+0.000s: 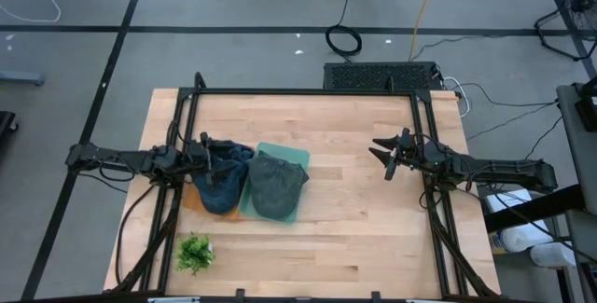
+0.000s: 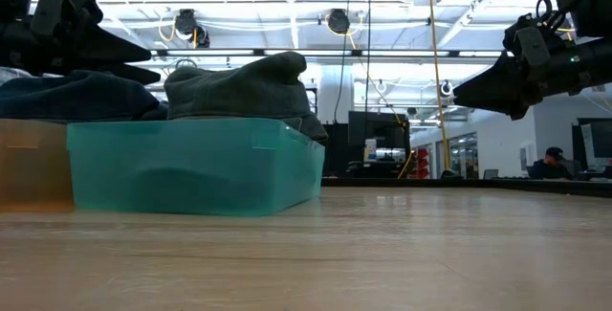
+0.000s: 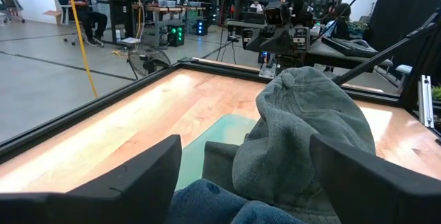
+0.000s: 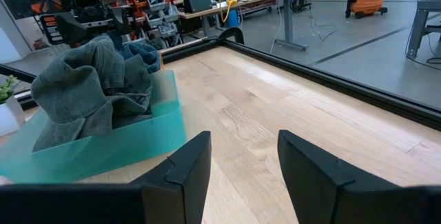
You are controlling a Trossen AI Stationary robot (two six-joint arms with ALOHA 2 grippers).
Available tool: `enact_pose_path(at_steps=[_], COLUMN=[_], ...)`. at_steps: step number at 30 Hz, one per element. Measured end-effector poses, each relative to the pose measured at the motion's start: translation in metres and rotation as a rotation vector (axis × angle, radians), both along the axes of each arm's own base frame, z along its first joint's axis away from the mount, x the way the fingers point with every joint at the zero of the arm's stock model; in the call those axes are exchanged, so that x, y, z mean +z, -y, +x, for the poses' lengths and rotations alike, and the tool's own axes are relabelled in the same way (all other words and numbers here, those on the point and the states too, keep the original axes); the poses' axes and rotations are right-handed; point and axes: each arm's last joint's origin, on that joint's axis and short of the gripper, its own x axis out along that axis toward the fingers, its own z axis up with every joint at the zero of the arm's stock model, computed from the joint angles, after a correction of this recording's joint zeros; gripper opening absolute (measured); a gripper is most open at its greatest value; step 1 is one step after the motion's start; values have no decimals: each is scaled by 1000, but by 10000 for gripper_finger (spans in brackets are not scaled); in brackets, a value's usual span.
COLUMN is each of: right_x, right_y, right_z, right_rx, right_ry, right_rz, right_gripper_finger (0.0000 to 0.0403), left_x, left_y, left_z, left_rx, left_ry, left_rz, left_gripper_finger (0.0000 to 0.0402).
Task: Pick & Place hat
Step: Return to Home Position
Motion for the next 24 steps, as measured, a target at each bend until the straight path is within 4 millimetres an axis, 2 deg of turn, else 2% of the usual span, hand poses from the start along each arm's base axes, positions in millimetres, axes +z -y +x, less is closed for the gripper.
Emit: enact_pose_path(at_steps=[8, 24], right_x=[0, 0], right_y=[0, 0], right_z=[0, 0], right_rx=[0, 0], right_ry=[0, 0], right_rz=[0, 0], right_gripper_finger=[155, 155], left_x=[0, 0], left_y=[0, 0], left_z=[0, 0], left_rx=[0, 0], left_ry=[0, 0], left_rz=[0, 0], left_gripper_finger=[315, 326])
